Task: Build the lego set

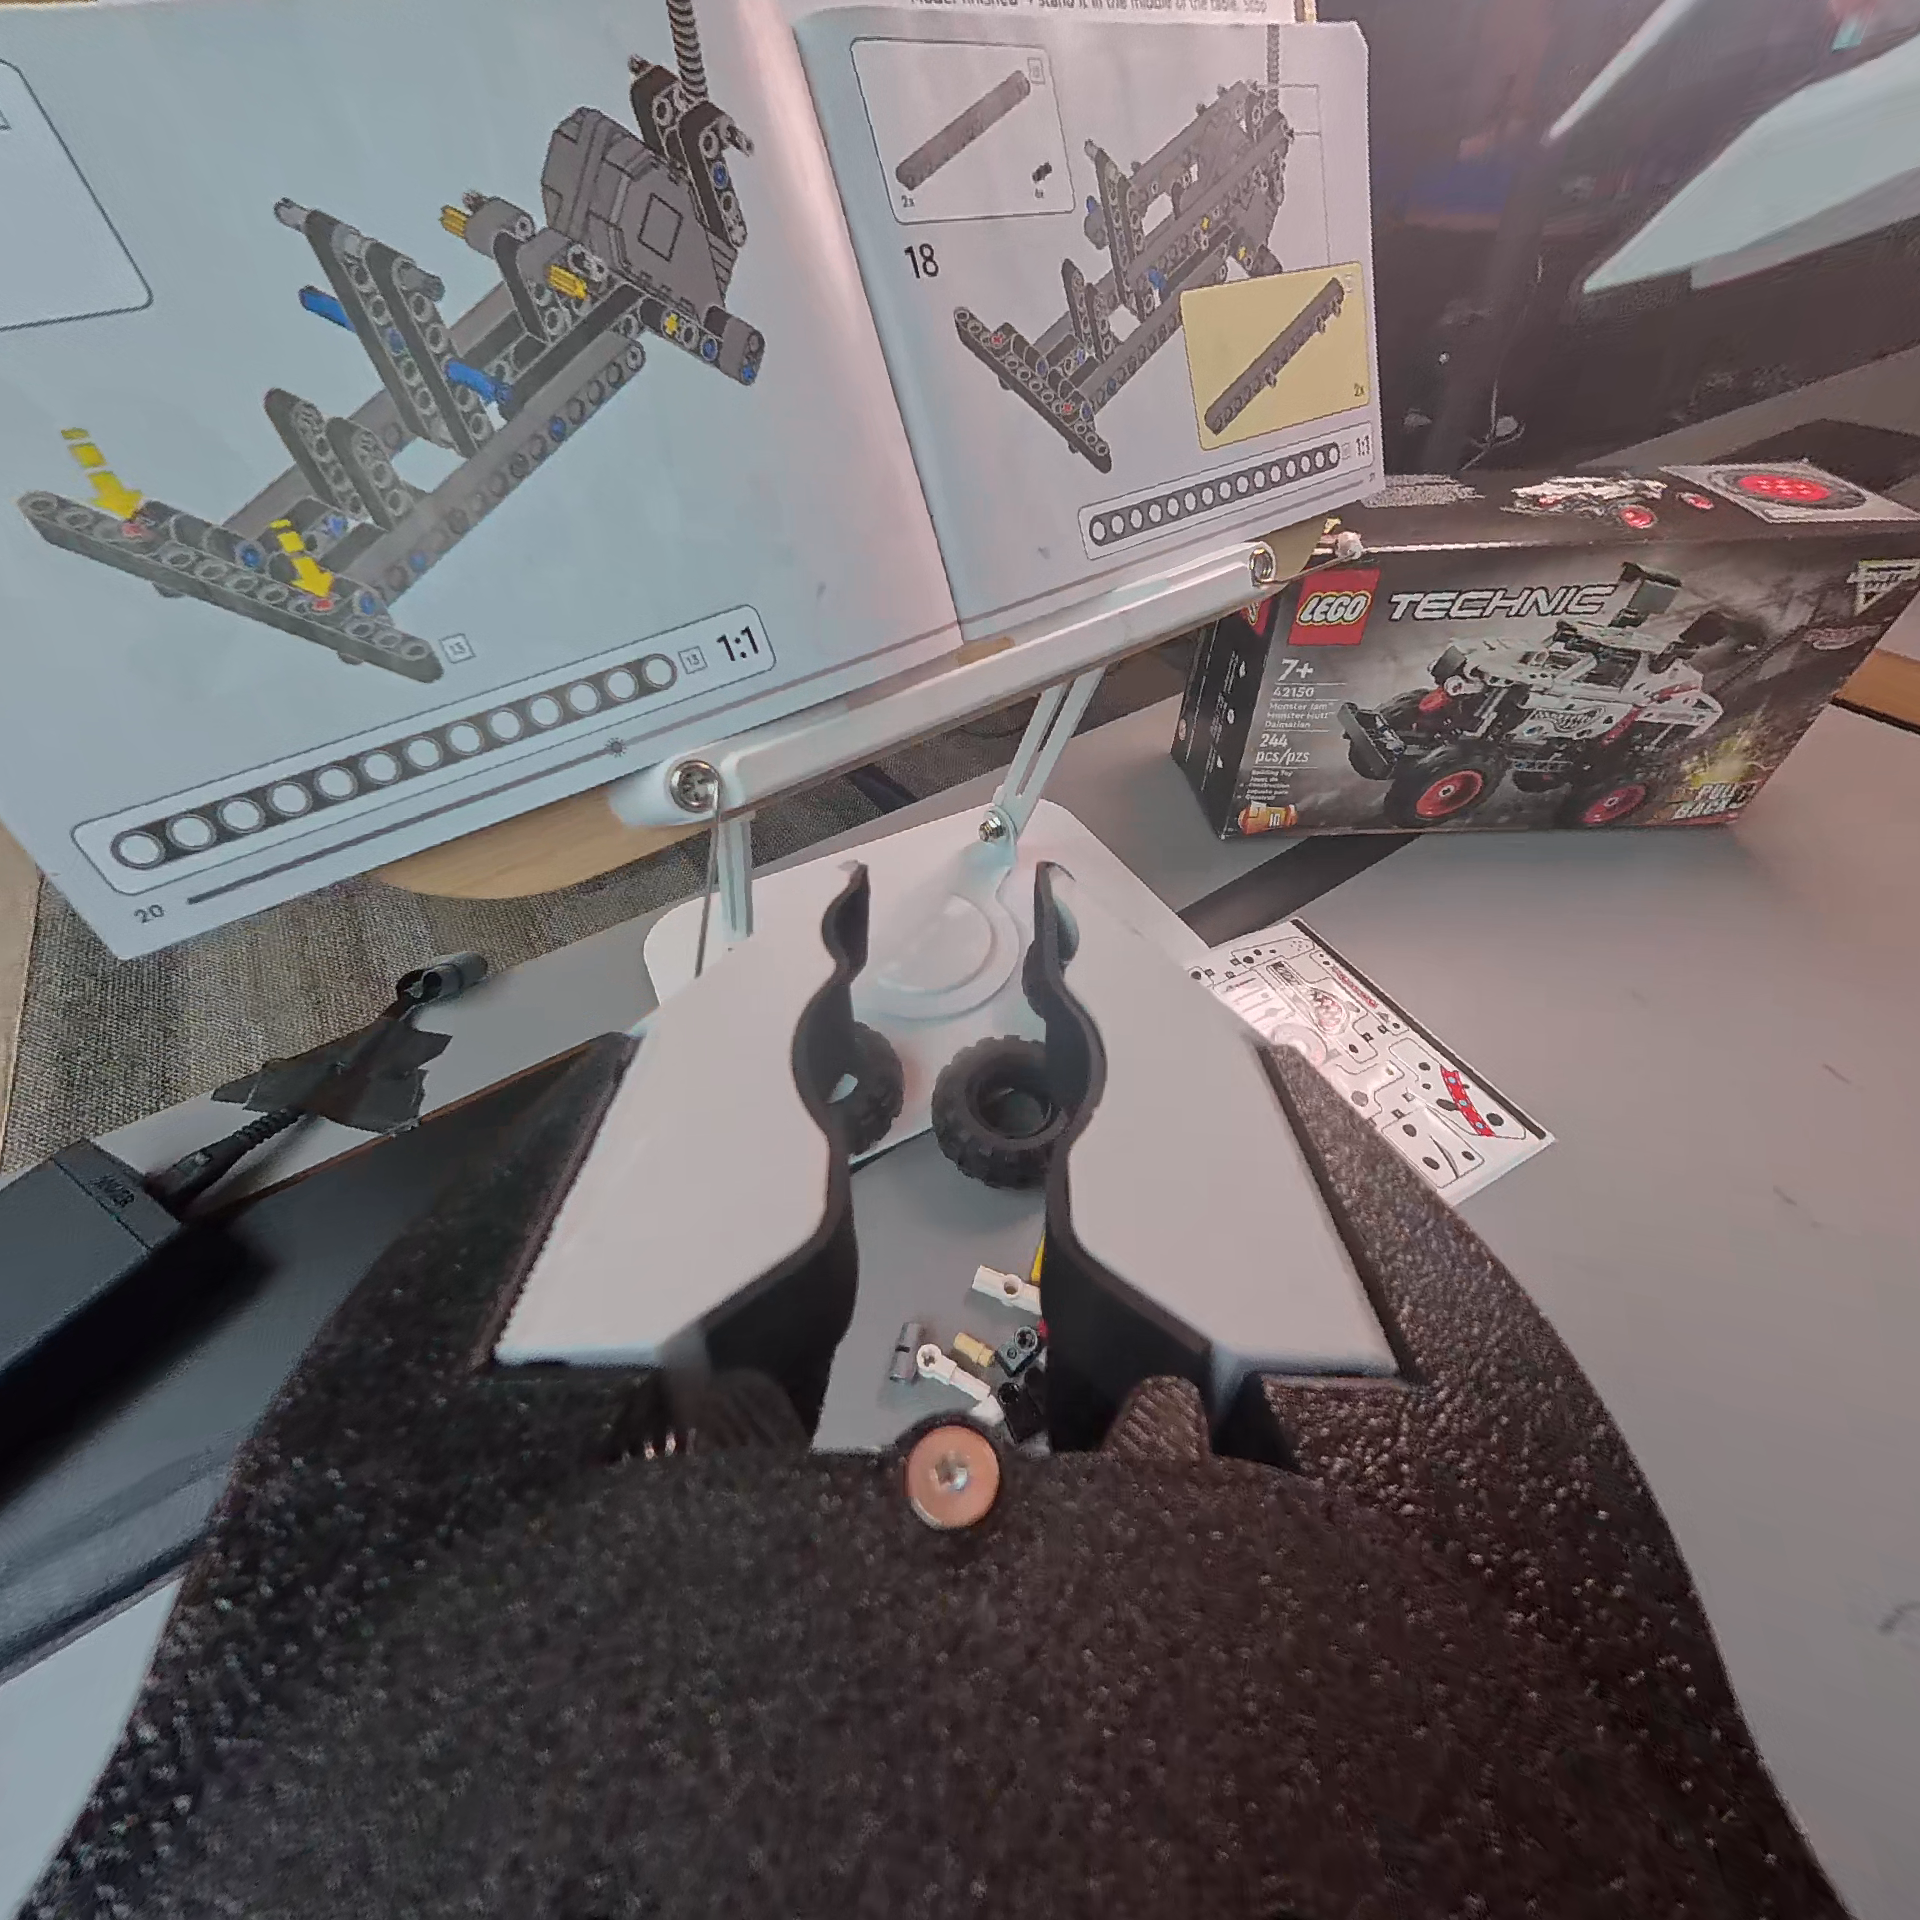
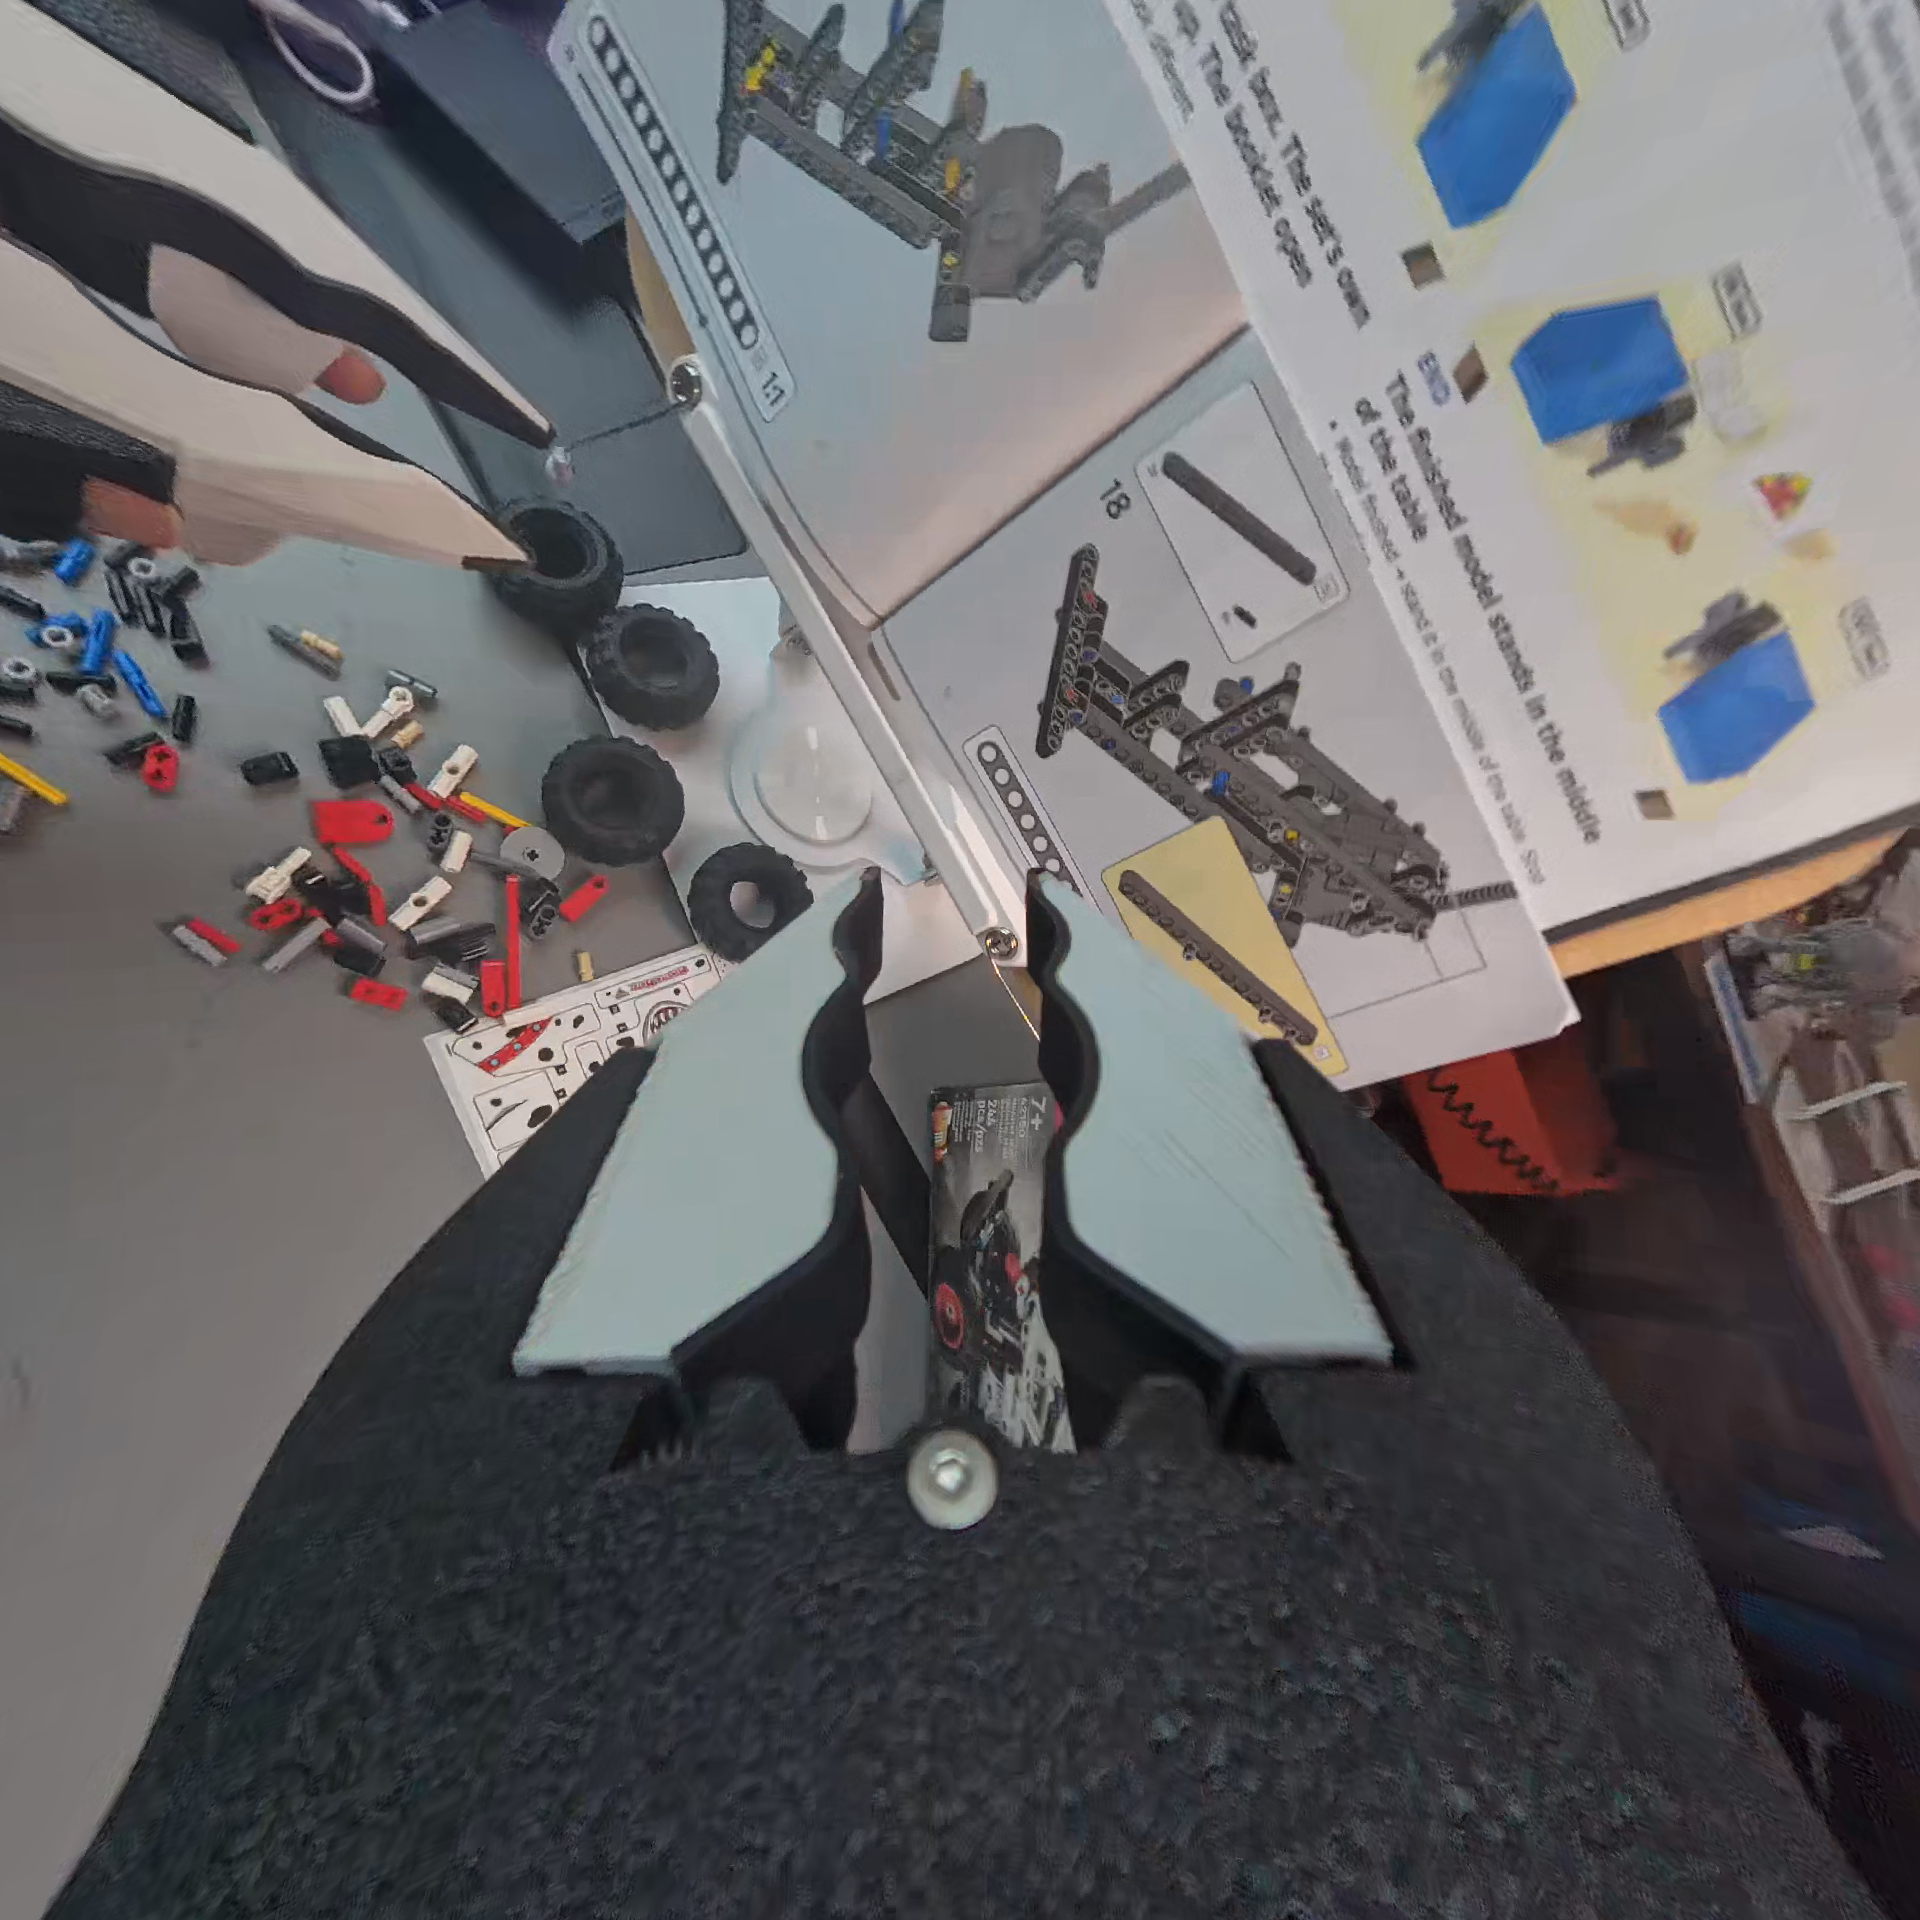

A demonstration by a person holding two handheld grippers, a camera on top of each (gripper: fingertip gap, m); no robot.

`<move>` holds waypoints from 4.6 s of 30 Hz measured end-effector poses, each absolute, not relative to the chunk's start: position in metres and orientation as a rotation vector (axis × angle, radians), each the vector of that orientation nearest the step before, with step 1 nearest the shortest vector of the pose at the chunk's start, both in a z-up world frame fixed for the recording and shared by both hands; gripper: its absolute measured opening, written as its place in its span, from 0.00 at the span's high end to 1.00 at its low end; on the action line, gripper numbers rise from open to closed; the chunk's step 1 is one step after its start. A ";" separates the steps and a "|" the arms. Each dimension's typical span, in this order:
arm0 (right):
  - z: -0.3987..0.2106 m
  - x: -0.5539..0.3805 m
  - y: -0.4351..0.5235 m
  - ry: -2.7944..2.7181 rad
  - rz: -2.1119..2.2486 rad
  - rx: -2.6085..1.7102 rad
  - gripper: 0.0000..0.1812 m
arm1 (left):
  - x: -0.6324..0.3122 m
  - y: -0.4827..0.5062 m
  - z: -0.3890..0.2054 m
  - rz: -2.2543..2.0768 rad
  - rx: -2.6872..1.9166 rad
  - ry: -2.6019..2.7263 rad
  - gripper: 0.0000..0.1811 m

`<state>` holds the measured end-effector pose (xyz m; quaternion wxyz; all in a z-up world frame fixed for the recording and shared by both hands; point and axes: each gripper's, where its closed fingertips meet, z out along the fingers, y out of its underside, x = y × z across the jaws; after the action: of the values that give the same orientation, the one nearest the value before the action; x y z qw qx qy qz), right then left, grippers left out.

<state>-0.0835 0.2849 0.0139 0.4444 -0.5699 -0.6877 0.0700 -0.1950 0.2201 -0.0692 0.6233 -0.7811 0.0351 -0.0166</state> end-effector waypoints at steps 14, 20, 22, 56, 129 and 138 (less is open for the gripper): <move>0.050 -0.128 0.234 -1.825 0.040 -1.249 0.84 | -0.154 0.229 -0.108 -0.052 -1.900 0.205 0.82; 0.052 -0.116 0.244 -1.770 0.084 -1.298 0.84 | -0.145 0.231 -0.111 -0.068 -1.910 0.216 0.82; 0.052 -0.112 0.249 -1.750 0.094 -1.317 0.84 | -0.144 0.230 -0.108 -0.068 -1.905 0.218 0.82; 0.023 -0.068 0.427 -0.947 0.280 -1.392 0.56 | -0.187 0.223 -0.051 -0.077 -1.728 0.081 0.81; 0.004 -0.079 0.409 -1.014 0.245 -1.250 0.66 | -0.264 0.261 -0.059 0.226 -1.850 0.143 0.84; 0.017 -0.070 0.402 -0.988 0.339 -1.220 0.81 | -0.263 0.261 -0.059 0.225 -1.866 0.161 0.84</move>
<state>-0.0698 0.4023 0.0174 0.6946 -0.5466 -0.4424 0.1517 -0.2634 0.2606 -0.0588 0.5874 -0.8006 0.0691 0.0966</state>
